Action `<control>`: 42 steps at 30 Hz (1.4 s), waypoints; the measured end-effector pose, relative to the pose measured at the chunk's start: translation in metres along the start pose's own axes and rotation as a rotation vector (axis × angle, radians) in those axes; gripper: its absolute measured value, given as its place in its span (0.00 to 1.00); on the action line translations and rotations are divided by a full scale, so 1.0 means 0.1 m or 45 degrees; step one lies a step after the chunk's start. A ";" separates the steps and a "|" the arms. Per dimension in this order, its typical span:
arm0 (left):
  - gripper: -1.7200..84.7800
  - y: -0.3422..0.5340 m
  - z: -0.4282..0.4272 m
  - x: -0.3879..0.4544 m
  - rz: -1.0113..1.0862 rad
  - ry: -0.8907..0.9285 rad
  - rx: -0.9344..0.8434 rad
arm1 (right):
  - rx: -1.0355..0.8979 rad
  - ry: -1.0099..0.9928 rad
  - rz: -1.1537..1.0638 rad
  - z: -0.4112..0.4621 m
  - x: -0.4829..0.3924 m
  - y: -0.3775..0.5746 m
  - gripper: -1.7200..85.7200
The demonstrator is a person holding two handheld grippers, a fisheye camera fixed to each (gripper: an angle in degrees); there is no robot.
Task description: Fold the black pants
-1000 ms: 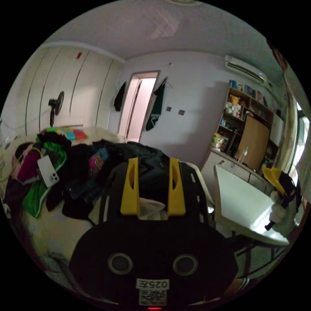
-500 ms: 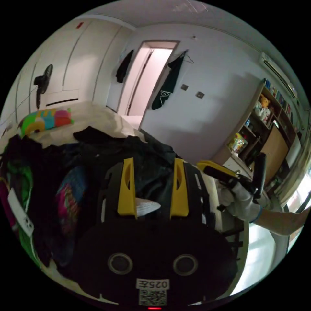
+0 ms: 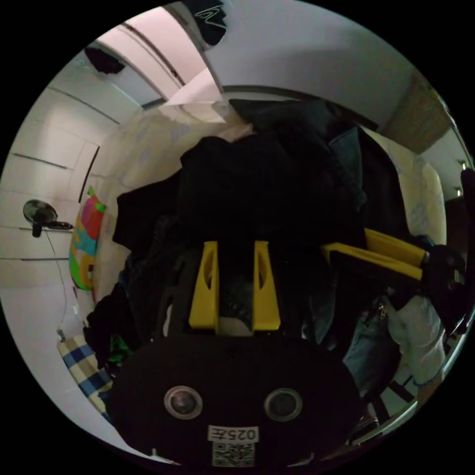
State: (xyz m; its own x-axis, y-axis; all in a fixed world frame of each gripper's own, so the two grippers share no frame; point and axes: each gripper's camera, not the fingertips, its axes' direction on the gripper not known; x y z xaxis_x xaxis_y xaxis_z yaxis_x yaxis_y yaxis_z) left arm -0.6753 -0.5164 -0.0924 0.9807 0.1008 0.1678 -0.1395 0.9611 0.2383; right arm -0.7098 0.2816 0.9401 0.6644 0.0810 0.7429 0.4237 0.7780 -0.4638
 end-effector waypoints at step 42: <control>0.01 8.41 -4.79 -1.75 -0.998 1.969 1.654 | -0.161 -1.806 -0.998 -2.76 -2.26 4.23 0.07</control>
State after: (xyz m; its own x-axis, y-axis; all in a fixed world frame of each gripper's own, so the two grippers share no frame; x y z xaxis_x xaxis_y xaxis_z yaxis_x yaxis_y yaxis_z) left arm -0.8990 0.3976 -0.3791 0.0761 0.5931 -0.8015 0.9035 0.2990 0.3070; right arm -0.5109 0.4202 0.4431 -0.7668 0.2447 0.5935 0.4592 0.8551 0.2407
